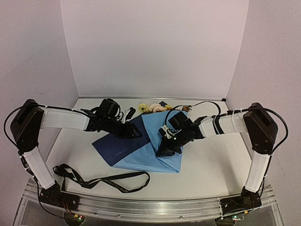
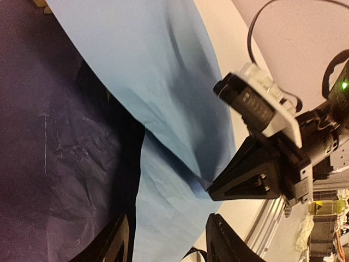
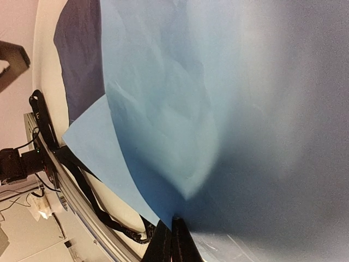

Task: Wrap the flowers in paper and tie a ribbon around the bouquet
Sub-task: Fold the one-fourth-folded wrapping paper at the center of the board.

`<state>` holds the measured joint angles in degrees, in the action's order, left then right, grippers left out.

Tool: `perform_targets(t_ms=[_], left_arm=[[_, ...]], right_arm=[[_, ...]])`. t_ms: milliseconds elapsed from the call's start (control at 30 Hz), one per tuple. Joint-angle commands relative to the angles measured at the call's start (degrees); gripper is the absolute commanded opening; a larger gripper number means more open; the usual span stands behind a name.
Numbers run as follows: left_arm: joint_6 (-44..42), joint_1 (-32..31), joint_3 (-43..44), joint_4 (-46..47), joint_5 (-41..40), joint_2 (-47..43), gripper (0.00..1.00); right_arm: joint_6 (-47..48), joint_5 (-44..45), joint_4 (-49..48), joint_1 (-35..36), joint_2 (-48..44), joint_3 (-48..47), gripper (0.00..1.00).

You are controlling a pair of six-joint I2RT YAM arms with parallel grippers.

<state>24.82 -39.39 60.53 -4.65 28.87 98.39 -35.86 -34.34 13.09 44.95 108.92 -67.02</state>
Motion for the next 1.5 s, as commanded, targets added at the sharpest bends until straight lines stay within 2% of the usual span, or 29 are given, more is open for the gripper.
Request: perform_targets(t_ms=[0,200,433,700,900,1100,1200,1333,1467], left_arm=[[4.0,2.4,5.1,2.8,6.5,3.0,0.52],[5.8,2.6,8.7,3.2,9.3,7.7,0.62],[6.8,3.2,12.7,3.8,11.8,13.8,0.62],[5.9,3.7,15.5,3.0,15.7,17.7,0.61],[5.1,3.9,18.1,1.6,17.3,20.7,0.49],[5.6,3.9,18.1,2.6,17.2,21.2,0.14],[6.1,3.9,17.1,3.8,16.8,20.1,0.03],[6.2,3.9,15.2,4.3,15.2,18.8,0.00],[6.4,3.9,13.3,4.4,13.8,17.3,0.00]], right_arm=[[0.0,-2.7,-1.2,0.2,2.2,-3.2,0.00],[0.4,-5.1,-1.2,0.2,3.2,-4.0,0.00],[1.8,-6.0,-0.5,-0.1,2.7,-3.0,0.00],[4.1,-11.2,1.3,-0.8,2.8,-3.7,0.00],[5.9,-12.0,4.2,-1.3,3.0,-4.8,0.00],[7.4,-11.4,7.9,-1.4,2.5,-5.9,0.04],[6.5,-10.3,8.4,-1.5,1.4,-5.5,0.16],[4.2,-9.4,8.1,-1.9,-1.1,-3.9,0.36],[1.0,-8.0,6.1,-1.9,-3.3,-1.6,0.36]])
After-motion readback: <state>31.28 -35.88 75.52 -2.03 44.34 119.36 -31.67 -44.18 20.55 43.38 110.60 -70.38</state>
